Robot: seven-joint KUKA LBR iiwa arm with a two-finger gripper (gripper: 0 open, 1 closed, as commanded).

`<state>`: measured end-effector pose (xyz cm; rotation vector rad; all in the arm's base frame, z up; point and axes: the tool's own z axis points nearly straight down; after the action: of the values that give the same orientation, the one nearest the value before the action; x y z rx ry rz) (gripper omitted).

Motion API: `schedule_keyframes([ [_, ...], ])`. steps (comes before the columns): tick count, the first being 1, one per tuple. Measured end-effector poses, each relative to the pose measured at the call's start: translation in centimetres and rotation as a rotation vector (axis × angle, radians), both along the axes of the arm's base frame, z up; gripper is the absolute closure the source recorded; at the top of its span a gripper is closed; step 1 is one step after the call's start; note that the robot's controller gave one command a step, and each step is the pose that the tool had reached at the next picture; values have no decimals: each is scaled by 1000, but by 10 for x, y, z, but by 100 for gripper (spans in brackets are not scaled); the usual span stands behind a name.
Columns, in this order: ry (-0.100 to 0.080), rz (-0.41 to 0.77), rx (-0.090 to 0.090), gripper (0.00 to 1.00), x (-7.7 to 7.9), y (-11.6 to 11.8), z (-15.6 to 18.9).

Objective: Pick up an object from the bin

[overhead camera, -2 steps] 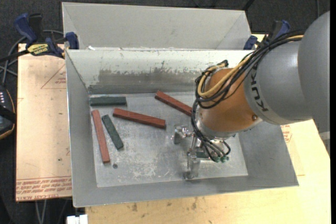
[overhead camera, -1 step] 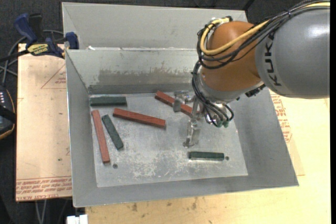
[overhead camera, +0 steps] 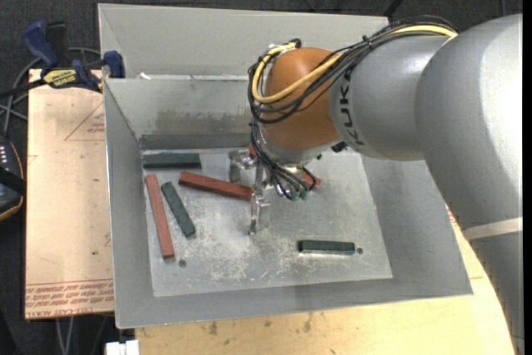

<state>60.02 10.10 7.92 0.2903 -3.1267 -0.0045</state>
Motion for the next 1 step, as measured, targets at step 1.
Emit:
schedule_keyframes([
  [1, -7, 145, -2, 0, 53, -13, -9],
])
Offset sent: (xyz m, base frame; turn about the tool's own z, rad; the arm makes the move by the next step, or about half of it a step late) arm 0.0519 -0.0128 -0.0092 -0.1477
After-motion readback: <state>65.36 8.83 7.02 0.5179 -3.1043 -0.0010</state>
